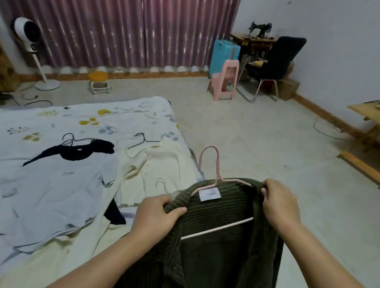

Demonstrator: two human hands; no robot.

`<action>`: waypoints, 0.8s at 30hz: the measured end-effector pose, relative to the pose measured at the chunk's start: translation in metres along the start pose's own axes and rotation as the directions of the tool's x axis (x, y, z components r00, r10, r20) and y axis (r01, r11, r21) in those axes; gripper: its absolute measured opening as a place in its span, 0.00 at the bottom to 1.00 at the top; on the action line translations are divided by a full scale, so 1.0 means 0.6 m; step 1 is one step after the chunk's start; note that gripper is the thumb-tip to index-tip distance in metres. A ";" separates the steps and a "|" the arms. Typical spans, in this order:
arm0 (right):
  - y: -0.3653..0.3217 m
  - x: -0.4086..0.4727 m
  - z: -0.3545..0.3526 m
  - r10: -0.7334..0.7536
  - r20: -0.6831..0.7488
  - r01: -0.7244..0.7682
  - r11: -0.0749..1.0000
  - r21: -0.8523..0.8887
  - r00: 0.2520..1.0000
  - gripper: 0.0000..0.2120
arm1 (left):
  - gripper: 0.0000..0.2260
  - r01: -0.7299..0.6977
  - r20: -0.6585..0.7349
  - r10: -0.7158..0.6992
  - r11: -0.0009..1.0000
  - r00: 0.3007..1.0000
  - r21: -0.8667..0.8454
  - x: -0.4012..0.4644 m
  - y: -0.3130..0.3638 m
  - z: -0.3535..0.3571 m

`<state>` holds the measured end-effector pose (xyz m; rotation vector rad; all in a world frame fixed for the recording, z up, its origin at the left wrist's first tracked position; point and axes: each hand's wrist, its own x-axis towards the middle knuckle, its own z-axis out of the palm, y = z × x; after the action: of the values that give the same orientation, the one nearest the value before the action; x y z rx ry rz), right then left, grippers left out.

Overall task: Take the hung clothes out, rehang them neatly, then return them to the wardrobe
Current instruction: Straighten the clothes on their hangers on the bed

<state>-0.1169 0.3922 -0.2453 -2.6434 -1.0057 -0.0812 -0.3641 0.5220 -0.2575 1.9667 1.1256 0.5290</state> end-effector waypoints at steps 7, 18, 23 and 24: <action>-0.022 0.085 0.201 -0.008 0.210 -0.012 0.996 0.092 0.978 0.28 | 0.12 0.147 -0.104 -0.131 0.975 0.986 0.169 0.167 -0.103 0.065; -0.040 0.072 0.523 -0.072 0.692 -0.017 0.992 0.121 0.718 0.33 | 0.13 0.231 -0.061 -0.231 0.835 0.971 0.500 0.308 -0.340 0.155; -0.033 0.066 0.587 -0.060 0.757 0.017 0.998 0.064 0.651 0.34 | 0.21 0.129 -0.005 -0.195 0.628 0.981 0.767 0.261 -0.394 0.221; -0.032 0.063 0.593 -0.058 0.760 0.023 0.998 0.056 0.647 0.34 | 0.23 0.090 0.018 -0.163 0.630 0.986 0.771 0.242 -0.397 0.233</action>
<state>-0.1212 0.5389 -0.5722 -2.6132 -1.2620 1.1380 -0.3191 0.6557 -0.5362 2.5567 1.5919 -0.1858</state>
